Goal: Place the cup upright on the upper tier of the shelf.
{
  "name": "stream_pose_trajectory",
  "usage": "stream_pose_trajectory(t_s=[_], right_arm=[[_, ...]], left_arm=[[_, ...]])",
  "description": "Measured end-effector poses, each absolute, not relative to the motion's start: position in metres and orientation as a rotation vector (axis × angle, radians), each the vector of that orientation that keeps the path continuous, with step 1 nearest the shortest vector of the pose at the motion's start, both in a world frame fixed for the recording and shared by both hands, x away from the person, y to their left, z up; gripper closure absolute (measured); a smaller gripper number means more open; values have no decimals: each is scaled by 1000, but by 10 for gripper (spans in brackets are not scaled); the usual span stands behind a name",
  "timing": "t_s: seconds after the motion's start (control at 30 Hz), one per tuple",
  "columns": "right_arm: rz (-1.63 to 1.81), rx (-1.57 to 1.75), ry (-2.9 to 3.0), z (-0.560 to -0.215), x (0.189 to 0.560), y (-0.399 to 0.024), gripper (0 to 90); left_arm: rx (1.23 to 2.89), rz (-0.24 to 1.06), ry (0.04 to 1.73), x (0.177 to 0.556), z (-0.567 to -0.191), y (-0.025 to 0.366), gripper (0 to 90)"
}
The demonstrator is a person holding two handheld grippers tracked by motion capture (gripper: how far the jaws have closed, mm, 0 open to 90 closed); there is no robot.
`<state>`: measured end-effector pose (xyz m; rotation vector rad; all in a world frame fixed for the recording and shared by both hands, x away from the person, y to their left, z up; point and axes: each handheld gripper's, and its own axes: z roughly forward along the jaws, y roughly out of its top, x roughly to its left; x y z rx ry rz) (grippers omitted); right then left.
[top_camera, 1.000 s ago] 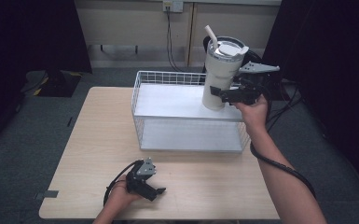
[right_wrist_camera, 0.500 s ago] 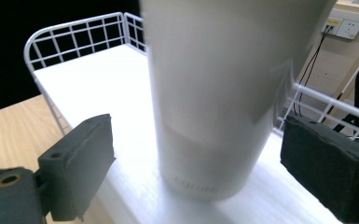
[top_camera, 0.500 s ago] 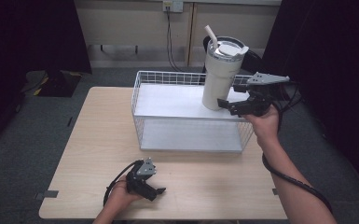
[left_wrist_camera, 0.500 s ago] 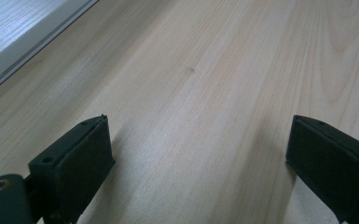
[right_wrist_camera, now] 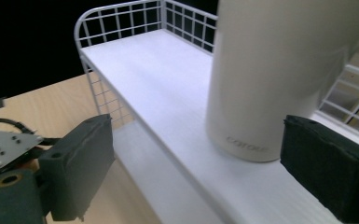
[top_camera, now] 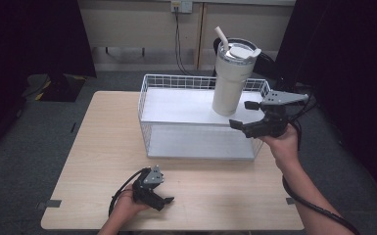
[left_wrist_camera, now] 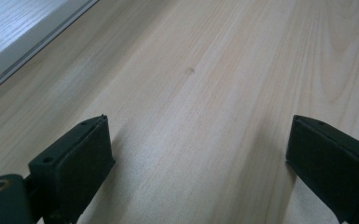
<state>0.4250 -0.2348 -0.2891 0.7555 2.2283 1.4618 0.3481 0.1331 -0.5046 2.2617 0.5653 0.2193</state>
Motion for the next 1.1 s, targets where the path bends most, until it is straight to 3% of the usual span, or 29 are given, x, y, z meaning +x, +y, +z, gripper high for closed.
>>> stream_pose_trajectory(t_s=[0.57,1.1], right_arm=[[1492,662,2295,-320,381,-234,95],[1520,672,2352,-358,361,-241,98]], left_arm=[[2273,220,557,348,-504,134,63],[2273,220,558,348,-504,134,63]])
